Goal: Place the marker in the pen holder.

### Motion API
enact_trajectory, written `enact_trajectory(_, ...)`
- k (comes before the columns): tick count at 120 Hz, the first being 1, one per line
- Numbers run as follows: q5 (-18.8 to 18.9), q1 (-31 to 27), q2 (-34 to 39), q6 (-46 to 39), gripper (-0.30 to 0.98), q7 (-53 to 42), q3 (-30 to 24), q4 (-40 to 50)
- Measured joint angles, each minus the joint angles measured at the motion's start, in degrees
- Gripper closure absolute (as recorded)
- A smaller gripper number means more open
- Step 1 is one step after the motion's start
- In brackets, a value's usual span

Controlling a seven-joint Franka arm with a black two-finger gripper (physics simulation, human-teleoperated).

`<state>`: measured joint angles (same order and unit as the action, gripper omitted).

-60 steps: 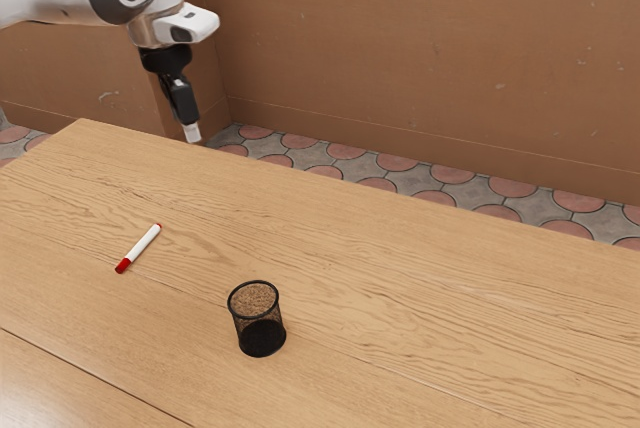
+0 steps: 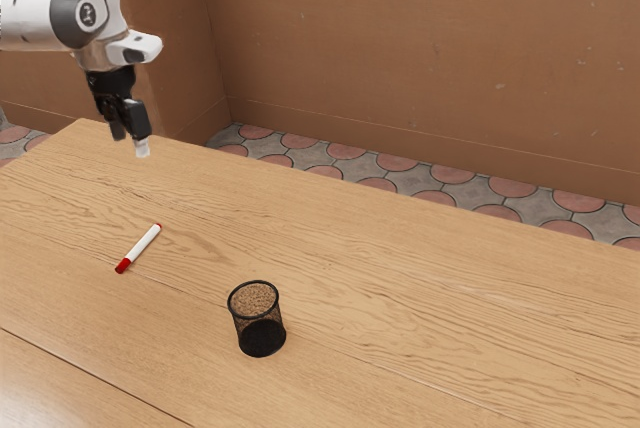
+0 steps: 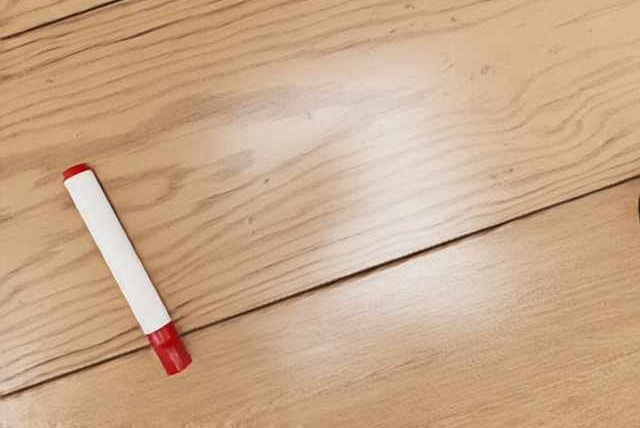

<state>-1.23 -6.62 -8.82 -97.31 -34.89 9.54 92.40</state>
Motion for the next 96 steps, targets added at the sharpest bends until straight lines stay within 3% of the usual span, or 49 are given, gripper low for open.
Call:
enact_trajectory(16, -0.13, -1.85, -1.36, -7.43, 0.0, 3.16, 0.22, 5.55)
enact_trajectory(32, 3.08, -2.28, -4.78, -11.75, 0.01, 9.14, 0.62, 5.88)
enact_trajectory(66, 3.05, -4.99, -13.29, -20.09, 0.25, 19.57, 0.66, 5.8)
enact_trajectory(96, 2.76, -5.85, -19.34, -23.9, 0.32, 23.56, 0.58, 5.31)
